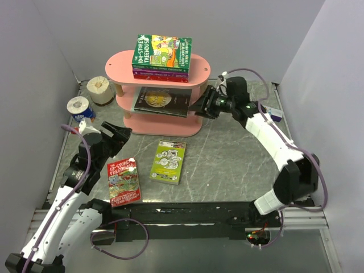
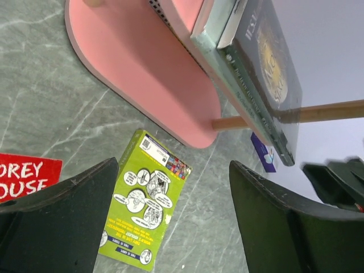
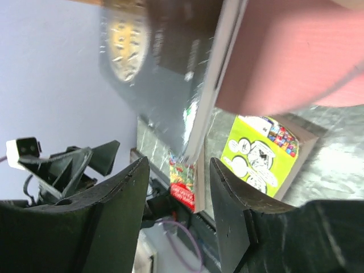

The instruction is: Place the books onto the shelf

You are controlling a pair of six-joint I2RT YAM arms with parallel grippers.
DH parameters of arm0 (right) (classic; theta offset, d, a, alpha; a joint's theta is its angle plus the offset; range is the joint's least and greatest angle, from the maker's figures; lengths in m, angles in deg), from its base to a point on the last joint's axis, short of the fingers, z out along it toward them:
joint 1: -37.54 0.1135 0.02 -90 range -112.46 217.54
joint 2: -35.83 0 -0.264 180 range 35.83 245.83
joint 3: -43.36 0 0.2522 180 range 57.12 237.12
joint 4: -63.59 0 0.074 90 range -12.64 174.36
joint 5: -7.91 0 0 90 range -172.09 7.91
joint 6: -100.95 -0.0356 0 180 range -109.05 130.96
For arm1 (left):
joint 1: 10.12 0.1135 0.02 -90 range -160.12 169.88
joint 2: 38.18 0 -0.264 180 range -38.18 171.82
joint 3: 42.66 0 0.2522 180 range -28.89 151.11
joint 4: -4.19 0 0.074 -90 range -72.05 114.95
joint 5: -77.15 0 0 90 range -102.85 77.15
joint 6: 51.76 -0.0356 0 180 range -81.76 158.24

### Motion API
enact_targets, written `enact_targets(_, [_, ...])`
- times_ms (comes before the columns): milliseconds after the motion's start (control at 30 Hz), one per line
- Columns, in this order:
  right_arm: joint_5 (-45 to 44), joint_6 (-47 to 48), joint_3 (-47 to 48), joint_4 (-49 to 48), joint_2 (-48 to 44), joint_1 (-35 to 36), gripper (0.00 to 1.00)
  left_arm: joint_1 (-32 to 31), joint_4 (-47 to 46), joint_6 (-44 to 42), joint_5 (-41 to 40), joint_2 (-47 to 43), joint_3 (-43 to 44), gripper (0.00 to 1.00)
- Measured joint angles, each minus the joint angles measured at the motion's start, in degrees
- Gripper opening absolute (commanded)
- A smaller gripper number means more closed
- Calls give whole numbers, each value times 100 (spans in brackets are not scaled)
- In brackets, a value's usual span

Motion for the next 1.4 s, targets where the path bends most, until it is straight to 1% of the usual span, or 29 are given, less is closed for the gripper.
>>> enact_targets(133, [-374,216,-350,94,-846,-28,54,74,-39,-181,-48,404,372,86])
enact_targets(200, [-664,341,-472,192,-1217,-15,53,269,-151,-267,31,682,575,85])
enact_targets(300, [-1320,564,-787,190,-1762,57,42,857,-520,-313,450,1005,734,80])
enact_targets(333, [-1506,603,-964,149,-1932,74,25,1117,-693,-310,656,1095,743,76])
enact_targets(367, [-1641,616,-1137,85,-2076,83,14,1355,-850,-302,881,1209,745,74])
enact_targets(400, [-1799,621,-1394,-68,-2234,87,2,1563,-1012,-282,1095,1325,750,71])
enact_targets(433, [-1937,581,-1696,-245,-2382,90,0,1731,-1139,-275,1285,1434,758,60])
enact_targets(467, [-2081,468,-2055,-485,-2535,87,0,1943,-1388,-247,1637,1631,761,53])
enact_targets(500, [-2166,341,-2350,-695,-2651,90,0,2050,-1585,-184,1849,1764,761,49])
enact_targets(533, [-2243,177,-2765,-1058,-2780,87,0,2168,-1845,-129,2188,1937,761,41])
enact_targets(600, [-2302,-87,-3480,-1589,-2964,90,0,2317,-2420,52,2848,2267,748,33])
enact_targets(633, [-2262,-195,-3670,-1735,-2962,87,0,2352,-2730,138,3128,2402,743,27])
enact_targets(733, [-1897,-310,-3613,-2098,-2616,90,0,2374,-3530,358,3838,2721,745,19])
enact_targets(833, [-1539,-319,-3289,-2522,-2326,105,0,2374,-3783,428,4297,3008,946,14])
enact_targets(933, [-1384,-385,-3067,-2868,-2205,116,0,2374,-3906,428,4538,3305,1252,12])
enact_targets(1067, [-1233,-457,-2688,-3128,-1799,120,0,2374,-3967,407,4631,3532,1445,12])
enact_targets(1100, [-1200,-472,-2627,-3167,-1703,120,2,2374,-3967,391,4636,3582,1475,13])
enact_targets(1133, [-1158,-503,-2542,-3198,-1547,125,16,2374,-3967,365,4634,3637,1497,14])
enact_targets(1200, [-1080,-546,-2470,-3239,-1327,125,25,2374,-3952,321,4636,3729,1506,16])
enact_targets(1233, [-1043,-564,-2433,-3246,-1211,125,30,2374,-3934,302,4631,3768,1506,19])
enact_targets(1300, [-981,-579,-2356,-3239,-994,127,31,2374,-3877,262,4627,3836,1506,24])
enact_targets(1333, [-951,-581,-2304,-3230,-885,131,31,2376,-3871,254,4627,3858,1506,29])
enact_targets(1400, [-911,-597,-2205,-3233,-734,138,31,2374,-3866,197,4627,3930,1506,34])
